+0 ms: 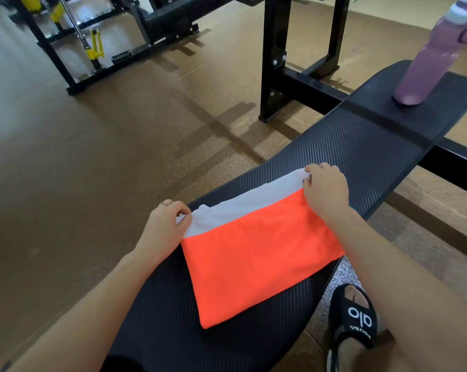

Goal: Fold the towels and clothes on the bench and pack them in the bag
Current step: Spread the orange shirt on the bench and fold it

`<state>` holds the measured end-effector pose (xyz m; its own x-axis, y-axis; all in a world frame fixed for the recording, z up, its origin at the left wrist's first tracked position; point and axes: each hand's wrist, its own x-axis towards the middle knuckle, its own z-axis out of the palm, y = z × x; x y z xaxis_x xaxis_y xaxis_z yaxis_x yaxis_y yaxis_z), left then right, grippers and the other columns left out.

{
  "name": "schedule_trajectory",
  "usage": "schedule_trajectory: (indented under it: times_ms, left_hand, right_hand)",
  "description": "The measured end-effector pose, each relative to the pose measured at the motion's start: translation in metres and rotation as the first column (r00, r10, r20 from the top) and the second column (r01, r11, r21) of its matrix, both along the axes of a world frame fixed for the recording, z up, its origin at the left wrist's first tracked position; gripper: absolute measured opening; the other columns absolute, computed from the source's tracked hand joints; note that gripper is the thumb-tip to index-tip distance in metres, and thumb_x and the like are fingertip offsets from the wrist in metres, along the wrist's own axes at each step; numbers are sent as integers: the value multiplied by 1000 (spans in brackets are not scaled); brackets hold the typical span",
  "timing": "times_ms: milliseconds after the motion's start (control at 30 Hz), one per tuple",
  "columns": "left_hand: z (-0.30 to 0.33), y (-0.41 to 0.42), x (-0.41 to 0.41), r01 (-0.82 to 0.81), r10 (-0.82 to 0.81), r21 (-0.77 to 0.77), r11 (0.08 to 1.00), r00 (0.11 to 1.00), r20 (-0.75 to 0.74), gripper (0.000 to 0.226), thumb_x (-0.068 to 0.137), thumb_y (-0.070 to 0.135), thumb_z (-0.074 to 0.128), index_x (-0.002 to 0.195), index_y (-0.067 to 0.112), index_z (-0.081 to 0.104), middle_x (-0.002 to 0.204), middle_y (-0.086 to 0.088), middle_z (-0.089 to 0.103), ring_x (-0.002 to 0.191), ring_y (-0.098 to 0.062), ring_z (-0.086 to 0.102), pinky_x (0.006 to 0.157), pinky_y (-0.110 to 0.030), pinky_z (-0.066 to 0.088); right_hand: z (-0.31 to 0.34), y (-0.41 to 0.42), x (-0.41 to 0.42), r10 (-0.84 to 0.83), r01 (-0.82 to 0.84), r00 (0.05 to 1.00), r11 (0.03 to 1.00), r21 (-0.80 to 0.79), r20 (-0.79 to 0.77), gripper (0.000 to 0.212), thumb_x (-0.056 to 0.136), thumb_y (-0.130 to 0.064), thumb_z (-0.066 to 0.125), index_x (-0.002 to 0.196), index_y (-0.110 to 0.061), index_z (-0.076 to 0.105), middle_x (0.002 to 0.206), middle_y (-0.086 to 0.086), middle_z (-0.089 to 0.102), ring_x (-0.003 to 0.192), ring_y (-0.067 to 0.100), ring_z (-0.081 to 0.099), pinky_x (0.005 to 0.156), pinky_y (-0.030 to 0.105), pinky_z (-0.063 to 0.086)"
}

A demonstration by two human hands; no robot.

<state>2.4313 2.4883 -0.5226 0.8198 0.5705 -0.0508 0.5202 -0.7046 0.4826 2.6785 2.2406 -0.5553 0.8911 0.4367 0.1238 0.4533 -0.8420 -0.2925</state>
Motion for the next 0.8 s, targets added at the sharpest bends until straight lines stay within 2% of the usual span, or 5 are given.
schedule_trajectory:
  times_ms: [233,367,600,700,800]
  left_hand:
    - [7,5,-3,35,-38,18,999,980,197,8,90,11,69,88,16,75,99,11,67,95,-1,60,83,-5,36]
    - [-4,6,4,13,-16,18,1000,985,173,9,91,9,67,84,14,71,94,7,63,88,4,55,78,-3,34]
    - [-11,0,3,-131,140,-90,987,986,95,11,101,19,54,97,17,65,96,4,61,91,-8,55,80,-25,38]
    - [-4,-9,-1,-294,306,-226,929,952,23,28,100,35,56,117,13,55,113,0,56,99,-12,54,79,-25,39]
    - [-1,-21,-11,-396,389,-322,860,917,-90,47,92,36,66,126,11,46,119,-1,54,99,-10,55,72,-23,41]
  right_hand:
    - [4,1,5,-74,77,997,982,175,-26,10,93,-11,51,100,-6,57,104,18,57,94,38,56,80,48,43]
    - [1,3,5,-101,107,994,982,157,-48,10,94,-11,51,102,-6,54,107,19,56,97,41,56,81,48,42]
    - [-1,6,2,-118,120,989,993,-20,91,19,92,-13,56,109,-5,53,105,21,58,94,41,56,76,48,41]
    - [12,23,-22,56,-51,972,998,-27,230,31,85,-13,59,116,-8,57,102,15,57,93,38,55,77,46,41]
    - [17,43,-78,361,-362,930,932,8,72,51,94,-31,41,141,-12,48,134,15,53,129,36,47,108,48,36]
